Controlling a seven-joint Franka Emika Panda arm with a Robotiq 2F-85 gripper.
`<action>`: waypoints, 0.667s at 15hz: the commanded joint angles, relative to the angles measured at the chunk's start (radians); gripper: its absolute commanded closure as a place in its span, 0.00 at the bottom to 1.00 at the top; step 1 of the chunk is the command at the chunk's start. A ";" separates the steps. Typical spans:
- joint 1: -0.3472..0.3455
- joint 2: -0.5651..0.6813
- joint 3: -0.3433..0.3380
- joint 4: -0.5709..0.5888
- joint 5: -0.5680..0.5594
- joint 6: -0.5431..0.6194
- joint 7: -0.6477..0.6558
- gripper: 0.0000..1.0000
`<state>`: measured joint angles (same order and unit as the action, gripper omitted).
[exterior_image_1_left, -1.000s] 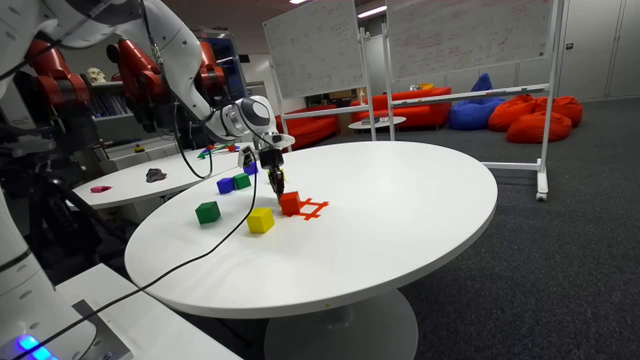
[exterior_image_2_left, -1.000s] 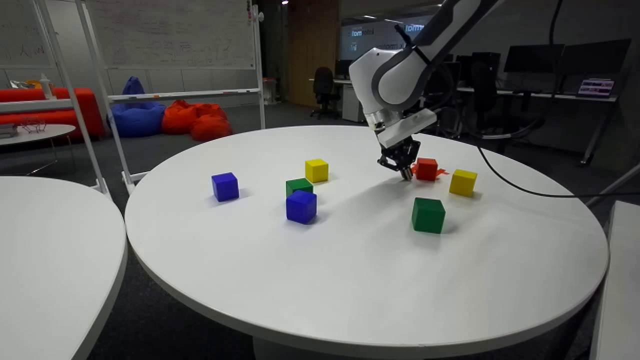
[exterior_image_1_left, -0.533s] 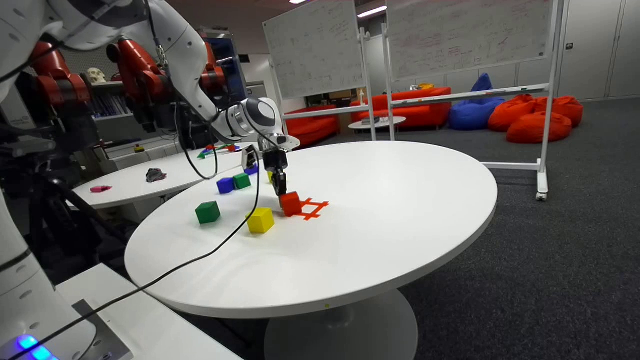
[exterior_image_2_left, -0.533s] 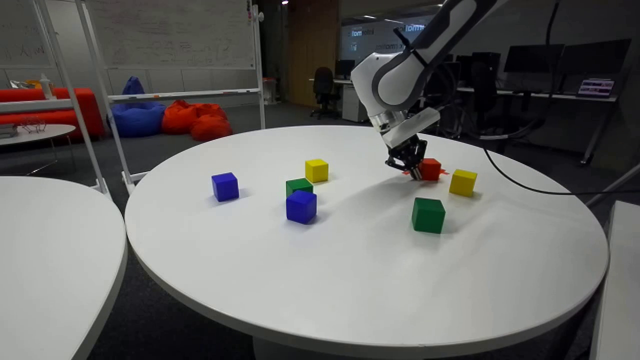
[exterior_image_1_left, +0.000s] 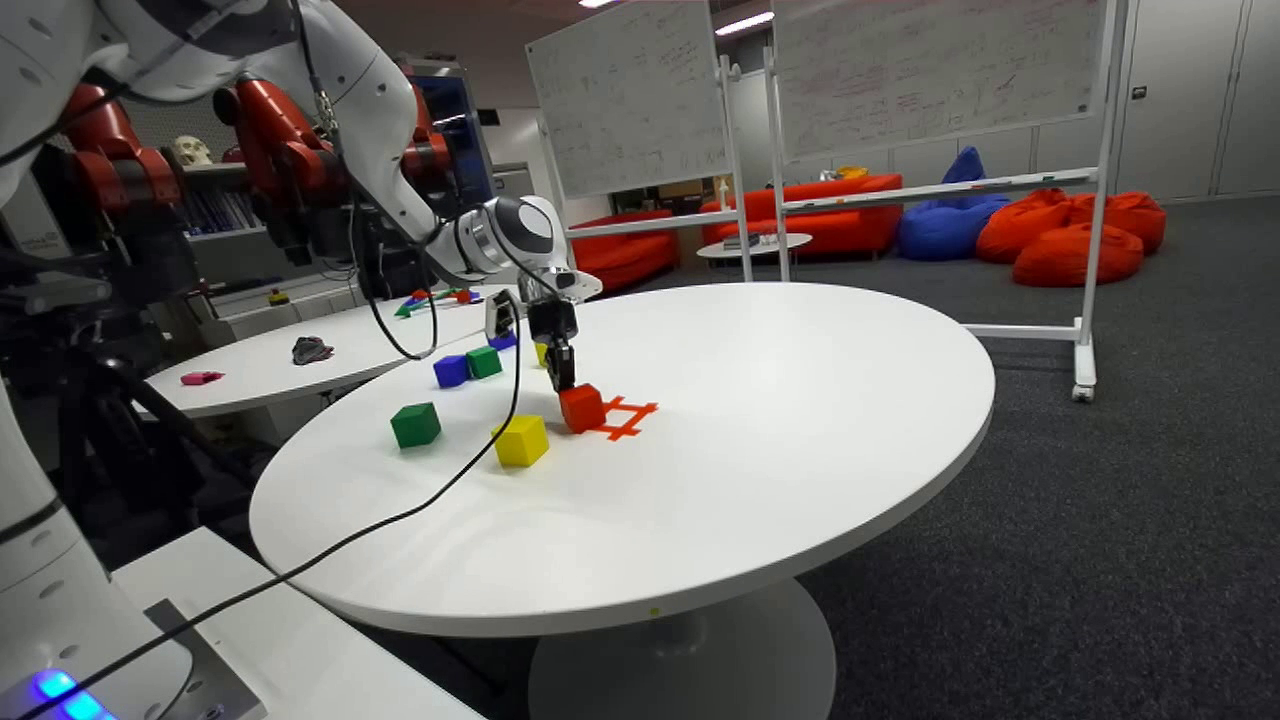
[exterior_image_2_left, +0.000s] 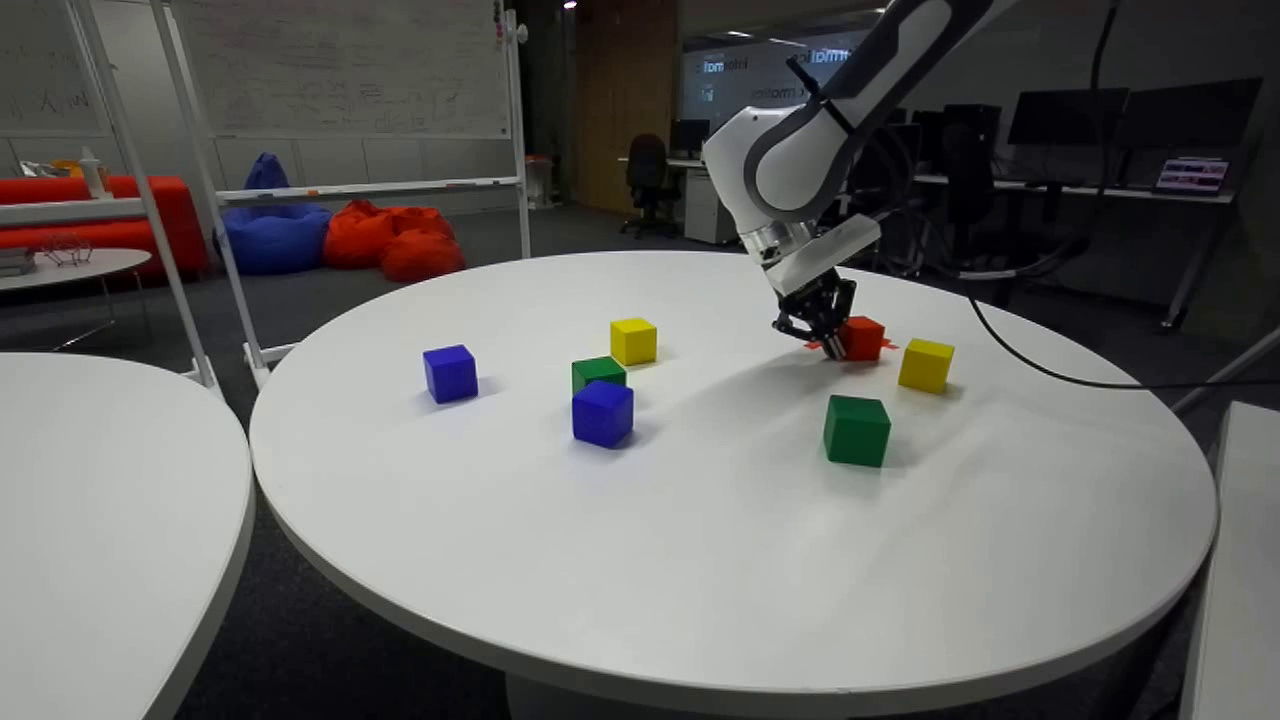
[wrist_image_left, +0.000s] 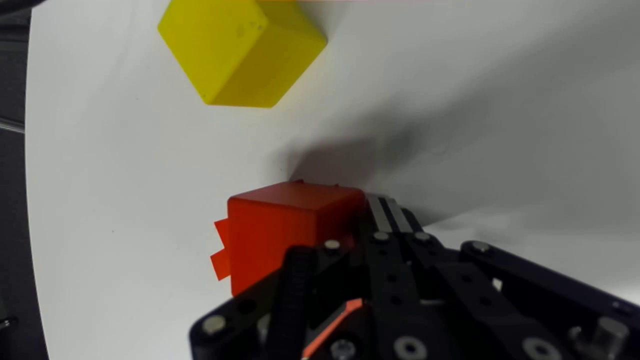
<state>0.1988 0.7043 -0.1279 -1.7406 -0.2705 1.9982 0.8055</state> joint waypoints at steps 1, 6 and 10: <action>-0.002 0.002 0.002 0.003 -0.001 -0.003 0.000 0.99; -0.003 -0.001 -0.001 0.001 0.000 -0.010 0.001 1.00; -0.012 -0.010 -0.004 -0.009 0.000 -0.012 -0.011 1.00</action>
<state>0.1979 0.7043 -0.1292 -1.7407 -0.2705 1.9982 0.8061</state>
